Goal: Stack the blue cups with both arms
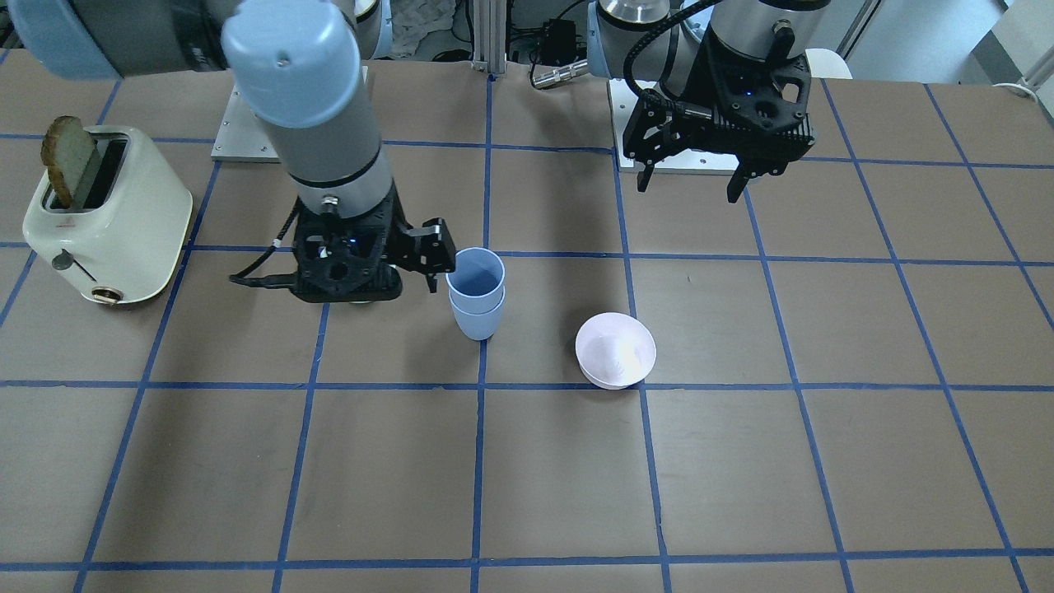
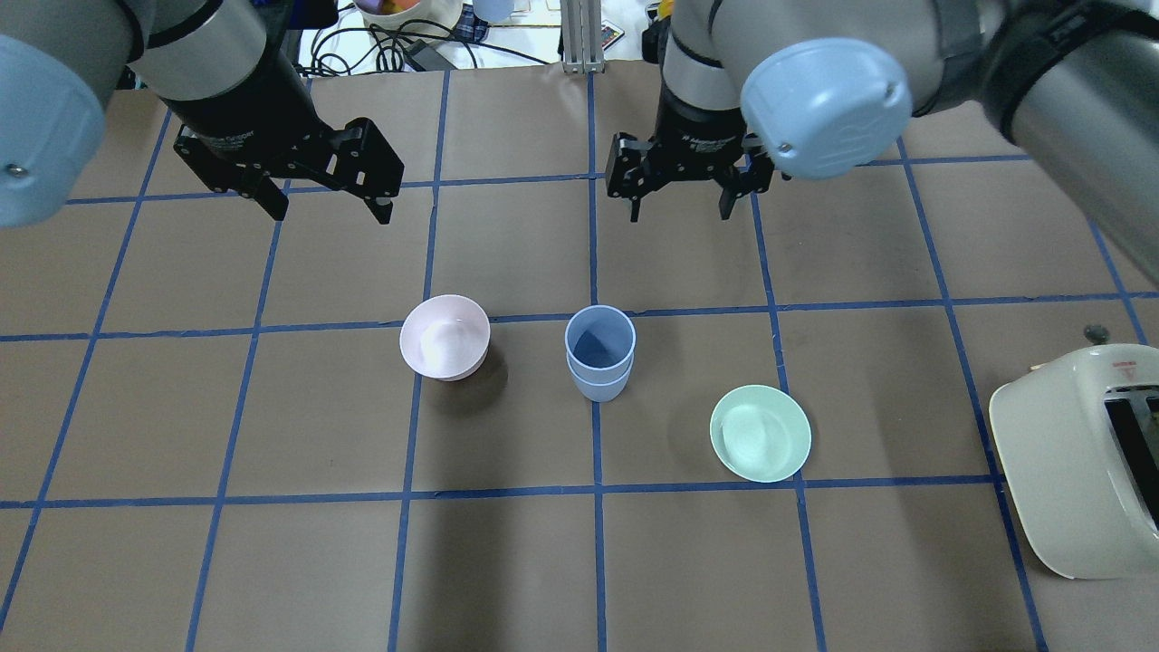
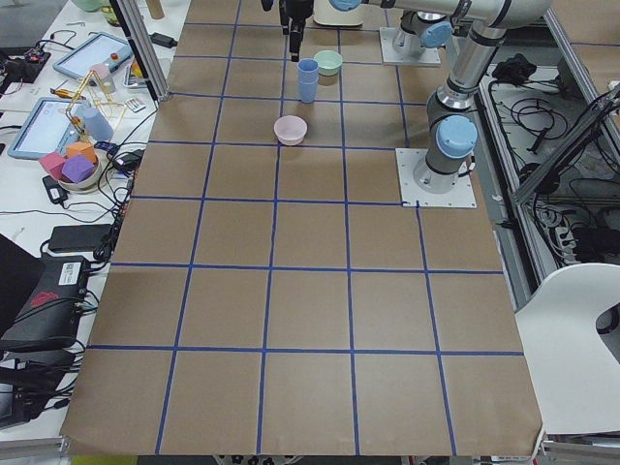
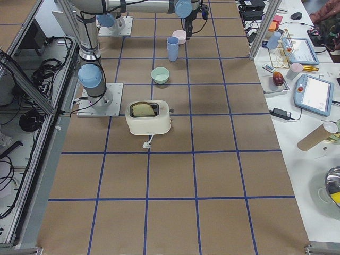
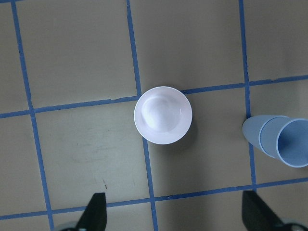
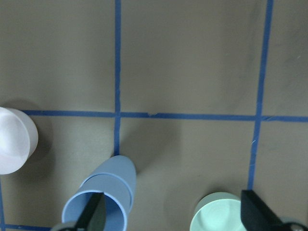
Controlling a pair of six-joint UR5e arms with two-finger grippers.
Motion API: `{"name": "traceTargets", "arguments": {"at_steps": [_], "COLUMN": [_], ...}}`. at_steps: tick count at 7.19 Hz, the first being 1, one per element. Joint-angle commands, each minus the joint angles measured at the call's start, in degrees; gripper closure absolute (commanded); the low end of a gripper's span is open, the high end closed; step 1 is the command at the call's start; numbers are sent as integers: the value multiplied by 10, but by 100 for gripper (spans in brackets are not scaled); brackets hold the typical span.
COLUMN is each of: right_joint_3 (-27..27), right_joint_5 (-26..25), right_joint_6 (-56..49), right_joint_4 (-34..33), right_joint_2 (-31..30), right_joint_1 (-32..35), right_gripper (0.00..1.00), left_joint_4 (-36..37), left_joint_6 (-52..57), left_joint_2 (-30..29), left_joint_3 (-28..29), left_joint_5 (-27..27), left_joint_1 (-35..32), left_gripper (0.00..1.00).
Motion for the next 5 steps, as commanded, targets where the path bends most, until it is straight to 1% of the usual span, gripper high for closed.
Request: {"name": "traceTargets", "arguments": {"at_steps": [1,2,3,5], "right_joint_3": [-6,-5,-5,0], "right_joint_5": [-7,-10,-24,-29], "right_joint_6": [-80,-81,-82,-83], "right_joint_4": [26,59,85,87], "right_joint_2": [-30,-57,-75,-72], "right_joint_1": [-58,-61,-63,-65], "right_gripper": [0,0,0,0], "left_joint_4": [0,0,-1,-1], "left_joint_6": [0,0,0,0], "left_joint_2": [0,0,0,1], "left_joint_3": [-1,-1,-2,-2], "left_joint_5": [0,0,0,0], "left_joint_1": [0,0,0,0], "left_gripper": [0,0,0,0]}}
